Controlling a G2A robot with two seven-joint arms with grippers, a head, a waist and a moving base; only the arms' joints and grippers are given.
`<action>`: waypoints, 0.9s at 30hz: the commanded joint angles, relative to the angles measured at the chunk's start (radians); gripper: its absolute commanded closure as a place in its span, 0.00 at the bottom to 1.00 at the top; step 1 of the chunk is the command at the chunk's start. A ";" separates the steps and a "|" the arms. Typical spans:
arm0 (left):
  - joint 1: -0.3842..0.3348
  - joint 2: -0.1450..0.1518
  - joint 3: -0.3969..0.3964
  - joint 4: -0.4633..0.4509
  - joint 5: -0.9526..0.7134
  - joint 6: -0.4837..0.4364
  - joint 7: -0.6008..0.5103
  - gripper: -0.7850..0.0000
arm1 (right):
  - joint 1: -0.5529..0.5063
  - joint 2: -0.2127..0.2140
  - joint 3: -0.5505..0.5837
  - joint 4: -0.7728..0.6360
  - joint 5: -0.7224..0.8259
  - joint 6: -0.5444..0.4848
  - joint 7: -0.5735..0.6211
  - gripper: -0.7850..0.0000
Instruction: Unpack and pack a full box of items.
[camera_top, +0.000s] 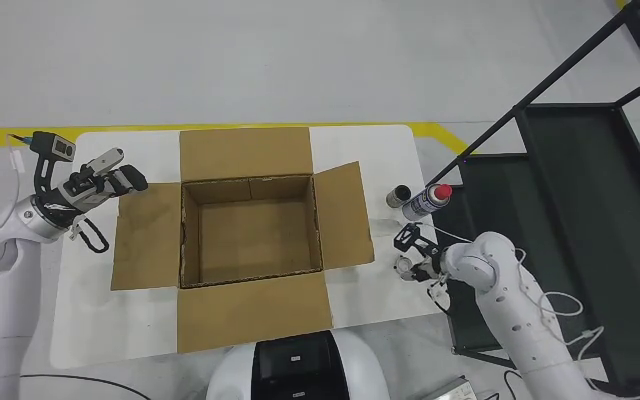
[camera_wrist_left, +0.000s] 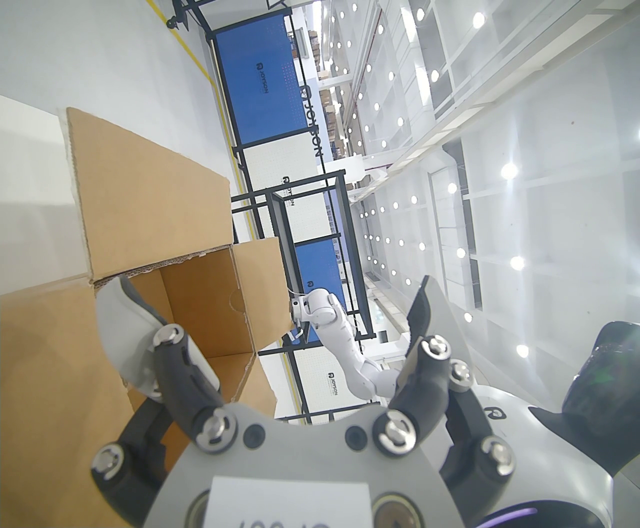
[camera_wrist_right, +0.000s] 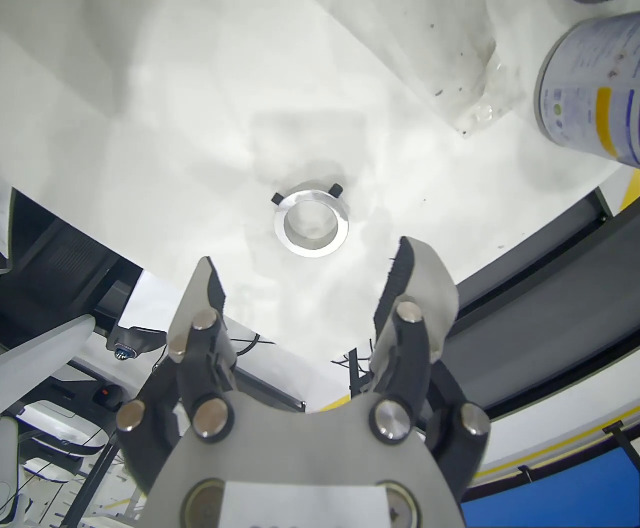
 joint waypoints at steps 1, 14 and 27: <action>0.000 0.000 0.000 0.000 0.000 0.000 0.000 0.00 | 0.011 0.000 -0.011 0.014 -0.008 0.016 -0.002 0.41; 0.000 0.000 0.000 0.000 0.000 0.000 0.000 0.00 | 0.084 -0.006 -0.097 0.115 -0.047 0.072 -0.033 0.50; 0.000 0.000 0.000 0.000 0.000 0.000 0.000 0.00 | 0.132 -0.008 -0.148 0.169 -0.045 0.080 -0.046 0.60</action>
